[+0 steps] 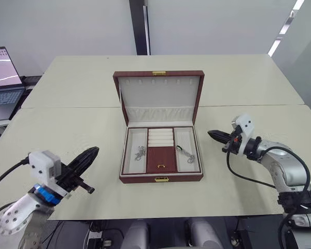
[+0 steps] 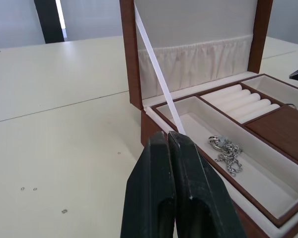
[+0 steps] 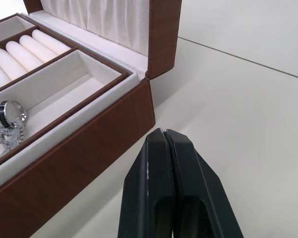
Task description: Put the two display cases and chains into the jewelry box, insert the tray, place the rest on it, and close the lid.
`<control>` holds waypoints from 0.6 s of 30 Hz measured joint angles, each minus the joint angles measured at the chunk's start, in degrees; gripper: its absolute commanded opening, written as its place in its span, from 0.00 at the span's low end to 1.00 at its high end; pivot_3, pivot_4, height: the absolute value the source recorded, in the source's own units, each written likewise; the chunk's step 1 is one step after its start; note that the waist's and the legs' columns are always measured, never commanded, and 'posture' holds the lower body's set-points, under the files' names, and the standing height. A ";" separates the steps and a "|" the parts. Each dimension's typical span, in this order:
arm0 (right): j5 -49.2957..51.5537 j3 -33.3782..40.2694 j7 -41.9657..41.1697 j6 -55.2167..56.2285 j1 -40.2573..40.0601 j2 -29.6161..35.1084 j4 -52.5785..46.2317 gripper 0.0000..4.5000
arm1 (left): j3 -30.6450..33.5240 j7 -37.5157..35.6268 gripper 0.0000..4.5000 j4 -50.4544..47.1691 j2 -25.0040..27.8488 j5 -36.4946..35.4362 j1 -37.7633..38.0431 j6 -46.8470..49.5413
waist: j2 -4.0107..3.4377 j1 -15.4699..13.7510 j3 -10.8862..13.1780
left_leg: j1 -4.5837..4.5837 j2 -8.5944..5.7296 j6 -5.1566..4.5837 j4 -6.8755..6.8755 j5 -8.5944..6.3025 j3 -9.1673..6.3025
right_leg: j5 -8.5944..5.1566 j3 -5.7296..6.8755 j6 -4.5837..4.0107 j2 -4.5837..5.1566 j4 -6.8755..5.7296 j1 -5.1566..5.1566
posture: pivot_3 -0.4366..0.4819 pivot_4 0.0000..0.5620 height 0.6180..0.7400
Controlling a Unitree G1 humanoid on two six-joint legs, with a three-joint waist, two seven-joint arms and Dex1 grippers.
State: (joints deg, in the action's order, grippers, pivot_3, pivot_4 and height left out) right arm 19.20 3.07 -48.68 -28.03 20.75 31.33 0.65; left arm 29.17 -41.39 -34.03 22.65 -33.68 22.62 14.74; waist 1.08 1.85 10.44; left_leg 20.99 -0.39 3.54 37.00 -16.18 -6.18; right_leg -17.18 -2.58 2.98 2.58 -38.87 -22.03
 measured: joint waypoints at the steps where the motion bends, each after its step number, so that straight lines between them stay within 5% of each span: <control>1: -0.09 0.05 -0.36 0.84 0.93 0.16 1.61 0.00 | -0.05 0.57 0.01 -1.67 -1.88 -0.05 1.84 -1.46 | 0.00 0.00 0.00 | 0.00 0.00 0.00 0.00 0.00 0.01 | 0.00 -0.02 0.00 0.01 0.01 0.00 | 0.48 0.27 1.00; 18: -2.23 -0.03 -4.58 8.31 8.38 1.62 13.85 0.00 | -8.68 1.30 0.01 -9.36 -8.35 2.46 14.84 -14.62 | 0.04 0.14 0.03 | -0.01 0.04 0.00 0.00 0.00 0.06 | -0.01 -0.07 -0.02 -0.12 0.01 0.02 | 0.48 0.27 1.00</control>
State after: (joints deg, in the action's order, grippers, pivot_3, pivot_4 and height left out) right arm 16.97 3.04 -53.26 -19.72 29.13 32.95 14.50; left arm 20.49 -40.09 -43.39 14.30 -31.22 37.46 0.12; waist 1.11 1.99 10.47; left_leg 20.97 -0.34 3.54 37.00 -16.18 -6.12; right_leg -17.19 -2.66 2.97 2.46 -38.86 -22.01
